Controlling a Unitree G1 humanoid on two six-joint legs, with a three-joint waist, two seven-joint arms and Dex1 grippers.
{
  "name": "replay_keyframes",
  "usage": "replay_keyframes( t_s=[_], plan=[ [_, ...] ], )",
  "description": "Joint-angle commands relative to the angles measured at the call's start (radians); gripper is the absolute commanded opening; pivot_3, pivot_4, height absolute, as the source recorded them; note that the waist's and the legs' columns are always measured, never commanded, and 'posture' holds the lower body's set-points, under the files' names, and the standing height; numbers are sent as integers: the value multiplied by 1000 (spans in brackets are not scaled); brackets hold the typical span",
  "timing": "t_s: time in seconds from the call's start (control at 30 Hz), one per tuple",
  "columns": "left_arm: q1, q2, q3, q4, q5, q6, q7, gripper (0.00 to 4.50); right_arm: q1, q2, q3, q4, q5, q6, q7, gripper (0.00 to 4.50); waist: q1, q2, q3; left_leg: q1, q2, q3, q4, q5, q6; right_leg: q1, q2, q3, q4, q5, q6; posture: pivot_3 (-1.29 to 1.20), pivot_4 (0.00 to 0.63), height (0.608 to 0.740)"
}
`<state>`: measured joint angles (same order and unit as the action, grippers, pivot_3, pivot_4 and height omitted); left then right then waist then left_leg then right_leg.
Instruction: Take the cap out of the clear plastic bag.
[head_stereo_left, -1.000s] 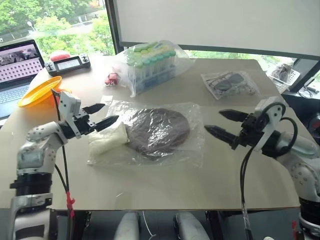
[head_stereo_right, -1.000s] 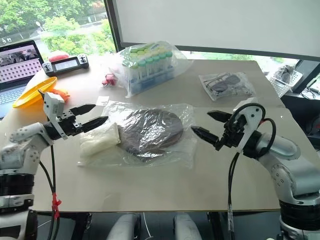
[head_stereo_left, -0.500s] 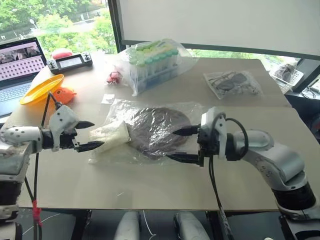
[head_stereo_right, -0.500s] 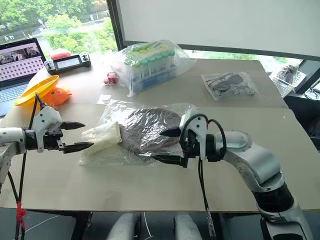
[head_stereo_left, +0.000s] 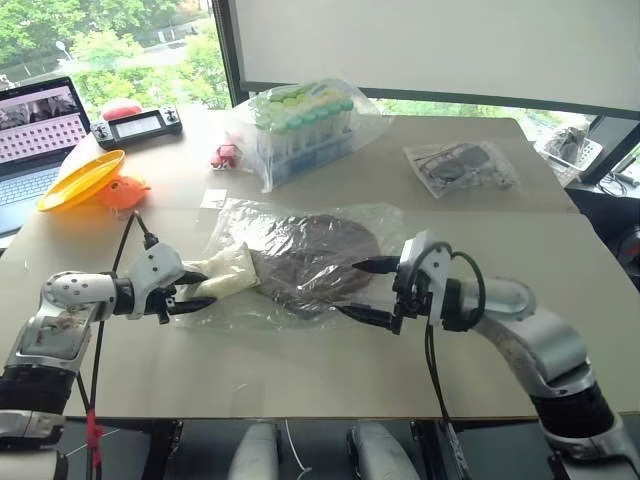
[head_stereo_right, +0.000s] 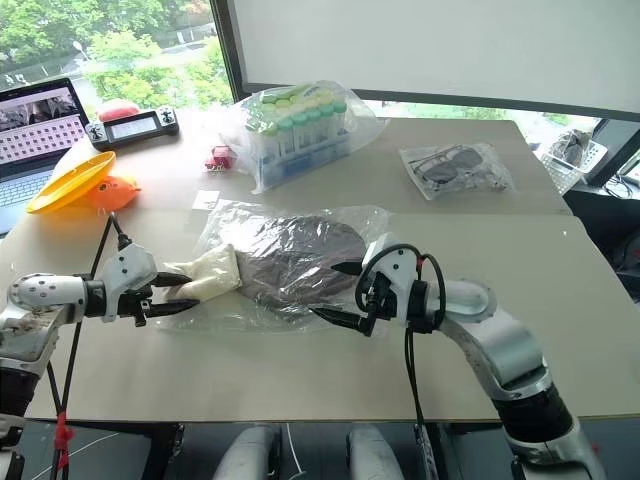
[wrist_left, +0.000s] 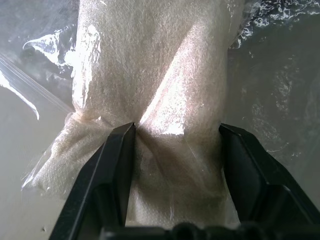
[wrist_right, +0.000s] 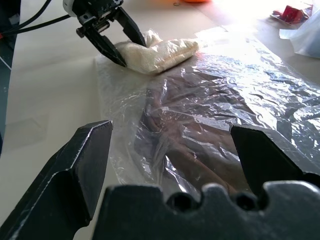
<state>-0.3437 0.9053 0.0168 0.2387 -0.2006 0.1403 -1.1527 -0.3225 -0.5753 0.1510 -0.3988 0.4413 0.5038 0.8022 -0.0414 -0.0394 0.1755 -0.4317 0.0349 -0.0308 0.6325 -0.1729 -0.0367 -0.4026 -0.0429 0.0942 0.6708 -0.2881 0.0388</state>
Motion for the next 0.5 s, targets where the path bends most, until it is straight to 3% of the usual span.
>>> replay_keyframes(
  t_s=[0.03,0.27,0.5],
  plan=[
    [-25,-5,-3,26,12,-28,-11,832,36,29,-9,26,-53,-154,9,4500,0,0,0,0,0,0,0,0,0,0,0,0,0,0,0,0,150,740],
    [-50,-36,24,38,-1,-40,17,832,59,58,-4,38,-69,-203,26,4500,-1,0,0,1,0,0,0,0,0,0,0,0,2,0,0,0,150,740],
    [-244,-69,197,174,-75,13,212,832,61,55,6,35,-70,-166,33,4500,4,-3,1,0,0,-2,2,0,0,0,1,-2,3,0,0,0,150,740]
  ],
)
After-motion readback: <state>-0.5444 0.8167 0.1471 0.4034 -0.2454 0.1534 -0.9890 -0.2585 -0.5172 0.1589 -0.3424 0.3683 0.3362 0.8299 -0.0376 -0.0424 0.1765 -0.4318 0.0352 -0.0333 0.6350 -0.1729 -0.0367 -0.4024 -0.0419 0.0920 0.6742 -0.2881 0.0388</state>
